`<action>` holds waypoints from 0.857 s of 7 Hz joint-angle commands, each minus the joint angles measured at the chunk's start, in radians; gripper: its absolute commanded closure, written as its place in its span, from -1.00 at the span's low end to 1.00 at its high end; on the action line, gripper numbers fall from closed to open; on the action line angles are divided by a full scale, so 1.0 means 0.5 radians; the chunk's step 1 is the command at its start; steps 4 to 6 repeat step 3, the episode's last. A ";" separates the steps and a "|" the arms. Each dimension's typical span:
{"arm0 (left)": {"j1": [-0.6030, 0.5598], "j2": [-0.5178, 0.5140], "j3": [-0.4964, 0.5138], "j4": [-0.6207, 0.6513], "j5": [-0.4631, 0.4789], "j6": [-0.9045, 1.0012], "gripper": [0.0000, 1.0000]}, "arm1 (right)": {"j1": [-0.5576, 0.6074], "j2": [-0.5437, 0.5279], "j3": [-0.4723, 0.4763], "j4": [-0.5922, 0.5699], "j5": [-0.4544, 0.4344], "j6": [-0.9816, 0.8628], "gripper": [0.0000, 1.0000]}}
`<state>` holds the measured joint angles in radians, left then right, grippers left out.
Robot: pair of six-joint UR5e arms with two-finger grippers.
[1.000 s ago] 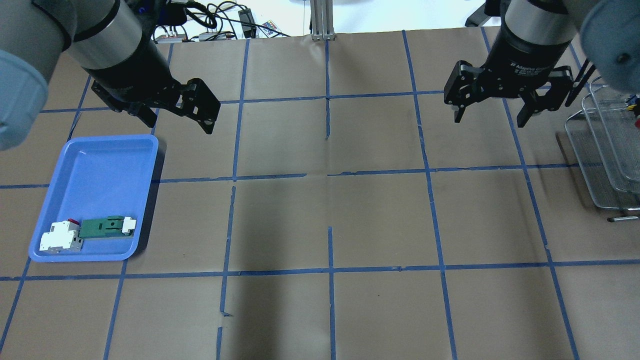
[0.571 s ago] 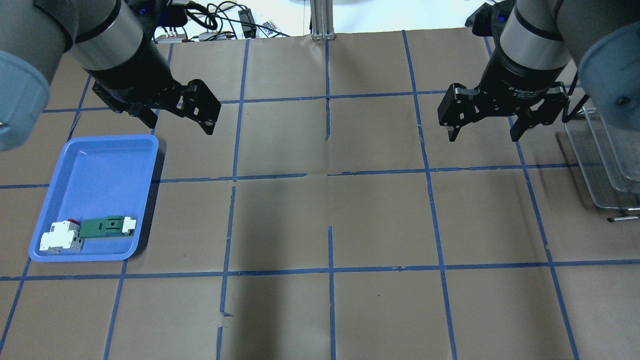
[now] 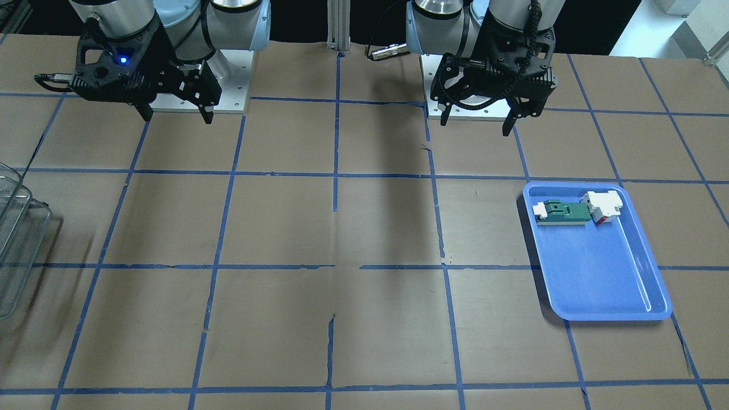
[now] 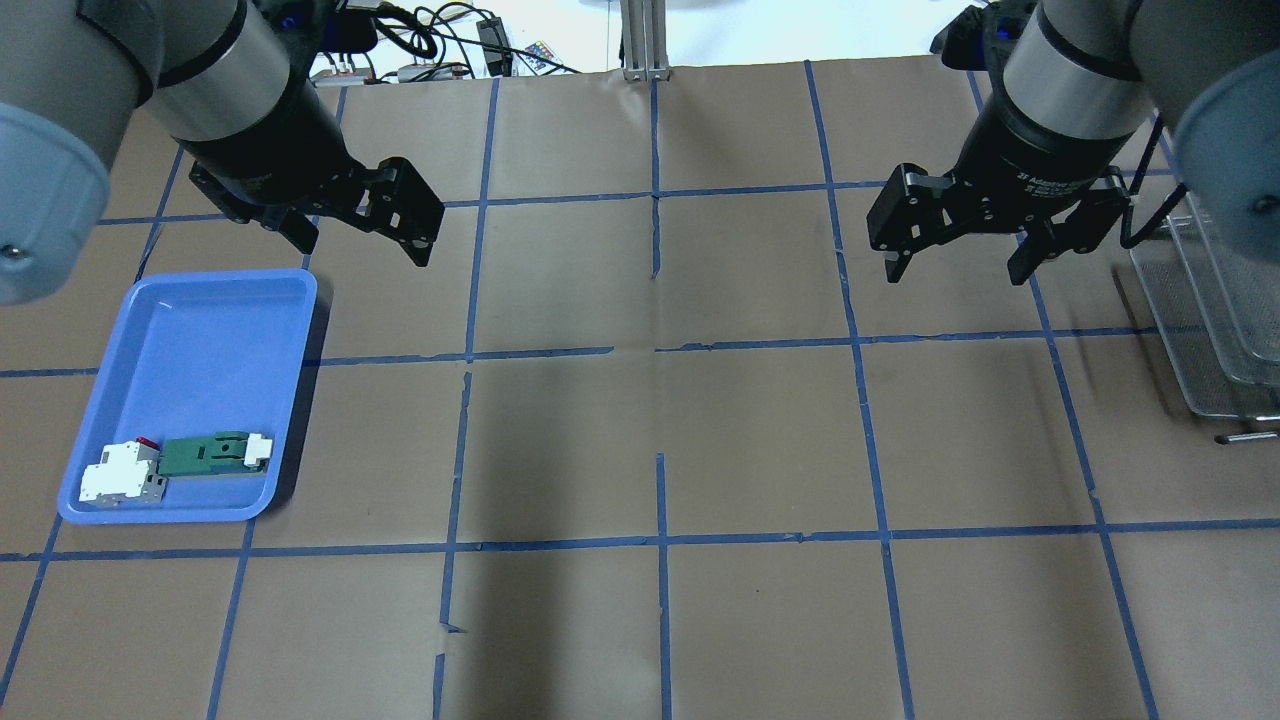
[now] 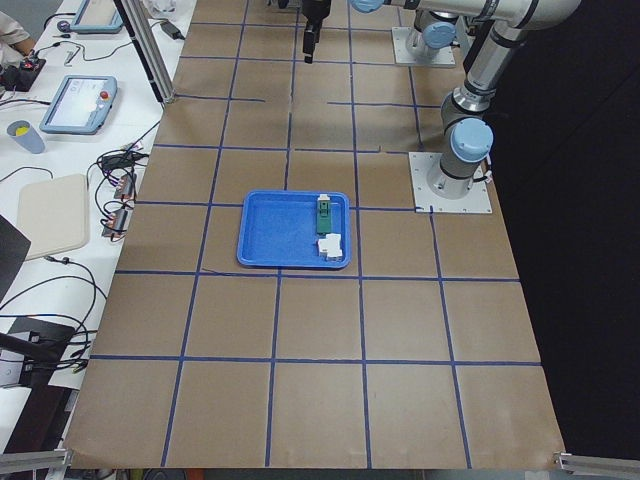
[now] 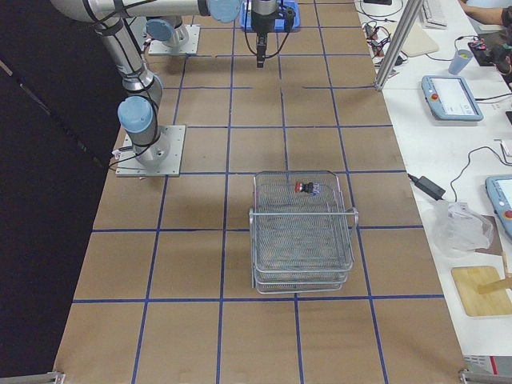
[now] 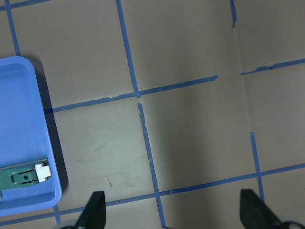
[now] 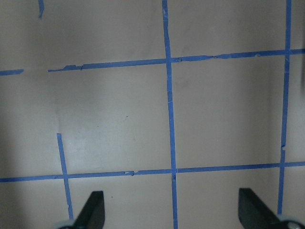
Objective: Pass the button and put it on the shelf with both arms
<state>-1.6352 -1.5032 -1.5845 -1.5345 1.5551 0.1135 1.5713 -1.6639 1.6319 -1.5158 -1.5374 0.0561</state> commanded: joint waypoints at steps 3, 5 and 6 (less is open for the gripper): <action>0.006 -0.003 -0.009 0.047 0.001 0.000 -1.00 | 0.002 -0.032 -0.002 0.059 0.001 0.001 -1.00; 0.006 -0.003 -0.009 0.047 0.001 0.000 -1.00 | 0.002 -0.032 -0.002 0.059 0.001 0.001 -1.00; 0.006 -0.003 -0.009 0.047 0.001 0.000 -1.00 | 0.002 -0.032 -0.002 0.059 0.001 0.001 -1.00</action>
